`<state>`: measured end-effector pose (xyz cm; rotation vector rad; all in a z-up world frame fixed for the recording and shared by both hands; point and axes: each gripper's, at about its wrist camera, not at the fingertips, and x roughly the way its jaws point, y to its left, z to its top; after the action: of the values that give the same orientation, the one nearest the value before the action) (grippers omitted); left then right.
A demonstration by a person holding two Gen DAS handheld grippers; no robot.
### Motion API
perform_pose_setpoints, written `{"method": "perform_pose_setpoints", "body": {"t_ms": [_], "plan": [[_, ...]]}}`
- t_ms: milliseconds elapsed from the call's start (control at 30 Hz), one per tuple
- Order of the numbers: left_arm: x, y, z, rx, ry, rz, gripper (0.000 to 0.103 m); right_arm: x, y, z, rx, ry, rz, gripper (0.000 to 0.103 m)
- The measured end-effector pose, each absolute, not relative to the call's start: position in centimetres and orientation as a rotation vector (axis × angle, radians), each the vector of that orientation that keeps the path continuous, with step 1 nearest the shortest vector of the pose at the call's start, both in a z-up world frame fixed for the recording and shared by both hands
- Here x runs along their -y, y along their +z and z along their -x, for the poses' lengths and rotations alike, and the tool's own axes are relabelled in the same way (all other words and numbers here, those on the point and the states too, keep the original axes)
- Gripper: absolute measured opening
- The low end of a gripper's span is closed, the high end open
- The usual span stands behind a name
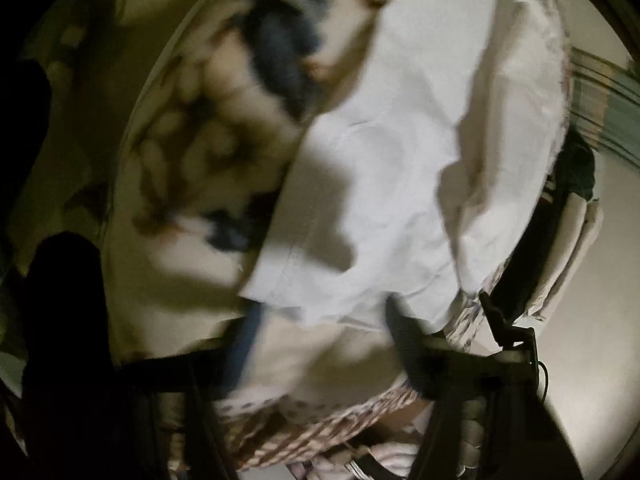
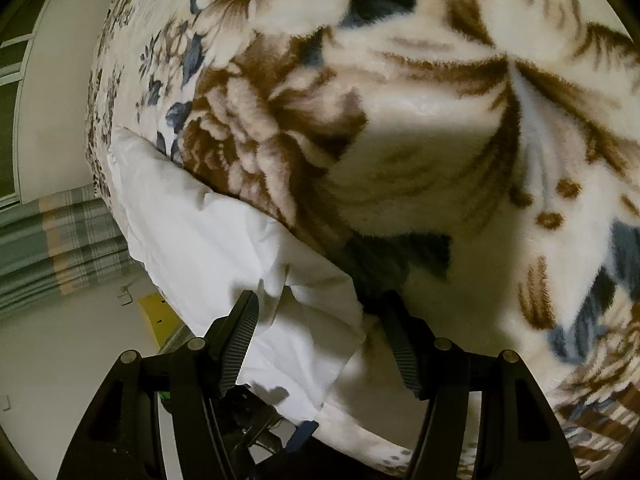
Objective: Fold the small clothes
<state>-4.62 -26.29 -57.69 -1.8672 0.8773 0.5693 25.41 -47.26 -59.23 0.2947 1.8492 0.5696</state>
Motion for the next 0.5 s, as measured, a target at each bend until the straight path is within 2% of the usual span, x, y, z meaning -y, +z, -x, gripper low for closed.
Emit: {"method": "perform_pose_setpoints", "body": {"t_ms": [33,133,167,500], "plan": [[26.1,-57.3,4.2,-0.891,0.568,1.831,0.002,47.2,-59.1,-25.4,-1.841,0.570,-0.307,0.062],[25.1,-55.6,3.3,-0.851,0.571,1.759,0.002,47.0,-58.6,-25.4,-1.807,0.579,-0.321,0.015],[24.6,-55.1,3.2,-0.840,0.565,1.744,0.002,46.9,-58.3,-25.4,-1.796,0.584,-0.326,0.010],[20.0,-50.5,4.9,-0.721,0.573,1.719,0.002,45.0,-52.9,-25.8,-1.717,0.650,-0.372,0.006]]}}
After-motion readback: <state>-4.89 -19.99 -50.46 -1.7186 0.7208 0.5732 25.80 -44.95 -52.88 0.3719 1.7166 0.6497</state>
